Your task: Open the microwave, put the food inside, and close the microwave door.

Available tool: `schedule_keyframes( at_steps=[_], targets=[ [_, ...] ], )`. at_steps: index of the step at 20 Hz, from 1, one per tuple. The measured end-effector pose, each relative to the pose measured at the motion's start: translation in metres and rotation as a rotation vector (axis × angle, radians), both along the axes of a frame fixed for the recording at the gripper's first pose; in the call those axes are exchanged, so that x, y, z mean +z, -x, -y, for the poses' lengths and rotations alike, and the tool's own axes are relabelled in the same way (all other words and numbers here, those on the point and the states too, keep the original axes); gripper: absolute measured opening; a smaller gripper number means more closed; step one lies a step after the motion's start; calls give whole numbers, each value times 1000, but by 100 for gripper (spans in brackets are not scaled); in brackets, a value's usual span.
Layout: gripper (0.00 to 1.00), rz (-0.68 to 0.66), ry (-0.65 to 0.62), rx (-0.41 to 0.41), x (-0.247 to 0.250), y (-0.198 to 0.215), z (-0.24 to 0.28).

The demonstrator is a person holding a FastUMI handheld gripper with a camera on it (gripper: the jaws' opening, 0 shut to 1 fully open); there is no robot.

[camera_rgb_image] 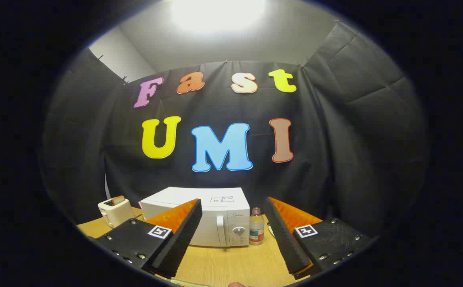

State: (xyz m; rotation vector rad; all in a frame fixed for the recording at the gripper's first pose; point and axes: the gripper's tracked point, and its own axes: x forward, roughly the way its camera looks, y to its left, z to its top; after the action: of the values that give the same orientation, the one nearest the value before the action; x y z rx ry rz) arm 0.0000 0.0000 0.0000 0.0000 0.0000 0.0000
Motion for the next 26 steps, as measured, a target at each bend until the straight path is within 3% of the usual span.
schedule_keyframes(
  at_steps=[17, 26],
  targets=[
    [97, -13, 3, 45, -12, -3, -11],
    [97, -27, 18, 79, -38, -41, -16]
  ],
)
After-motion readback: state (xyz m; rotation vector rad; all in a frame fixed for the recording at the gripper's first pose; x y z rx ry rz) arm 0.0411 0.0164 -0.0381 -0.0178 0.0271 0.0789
